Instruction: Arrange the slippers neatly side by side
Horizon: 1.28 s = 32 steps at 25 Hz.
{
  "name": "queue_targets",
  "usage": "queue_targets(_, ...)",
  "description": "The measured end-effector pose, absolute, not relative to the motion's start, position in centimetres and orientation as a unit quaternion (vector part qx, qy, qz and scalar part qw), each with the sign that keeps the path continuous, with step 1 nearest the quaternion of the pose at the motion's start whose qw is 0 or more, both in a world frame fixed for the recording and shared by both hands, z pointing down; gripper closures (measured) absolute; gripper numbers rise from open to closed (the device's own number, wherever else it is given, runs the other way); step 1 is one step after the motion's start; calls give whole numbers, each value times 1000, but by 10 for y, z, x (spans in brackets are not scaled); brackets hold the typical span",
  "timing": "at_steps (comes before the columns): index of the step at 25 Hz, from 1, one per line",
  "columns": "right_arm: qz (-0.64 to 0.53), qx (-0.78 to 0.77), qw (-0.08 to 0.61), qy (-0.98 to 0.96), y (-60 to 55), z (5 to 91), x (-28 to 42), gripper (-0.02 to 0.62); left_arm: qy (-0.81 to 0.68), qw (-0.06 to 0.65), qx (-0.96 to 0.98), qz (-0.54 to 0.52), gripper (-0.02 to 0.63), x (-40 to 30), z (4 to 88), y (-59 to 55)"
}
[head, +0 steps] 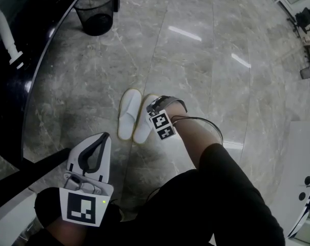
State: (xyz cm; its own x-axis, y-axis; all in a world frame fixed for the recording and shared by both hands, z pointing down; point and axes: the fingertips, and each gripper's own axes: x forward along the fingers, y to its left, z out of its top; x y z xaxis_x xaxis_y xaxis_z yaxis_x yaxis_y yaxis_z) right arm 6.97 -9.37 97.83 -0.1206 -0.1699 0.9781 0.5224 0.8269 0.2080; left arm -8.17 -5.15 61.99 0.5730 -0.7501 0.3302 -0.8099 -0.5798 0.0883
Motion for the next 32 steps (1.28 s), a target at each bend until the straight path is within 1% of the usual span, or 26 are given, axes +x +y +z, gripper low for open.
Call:
queue_targets(5, -242, -117, 668, -694, -89, 966, 75, 575, -442, 120, 880, 128, 606, -75, 625, -61)
queue_targets(8, -221, -92, 665, -707, -88, 957, 76, 575, -437, 116, 883, 125, 605, -70, 625, -64)
queue_targets(14, -137, 44, 613, -777, -91, 912, 72, 575, -428, 107, 890, 120, 606, -57, 607, -69)
queue_targets(18, -73, 112, 585, -800, -75, 838, 75, 575, -435, 117, 885, 116, 605, -53, 565, -66)
queue_targets(23, 18, 185, 554, -811, -42, 727, 88, 575, -418, 118, 890, 137, 605, -47, 476, -56)
queue_targets(32, 183, 341, 432, -815, 6, 497, 85, 575, -398, 113, 892, 181, 606, -48, 292, -24)
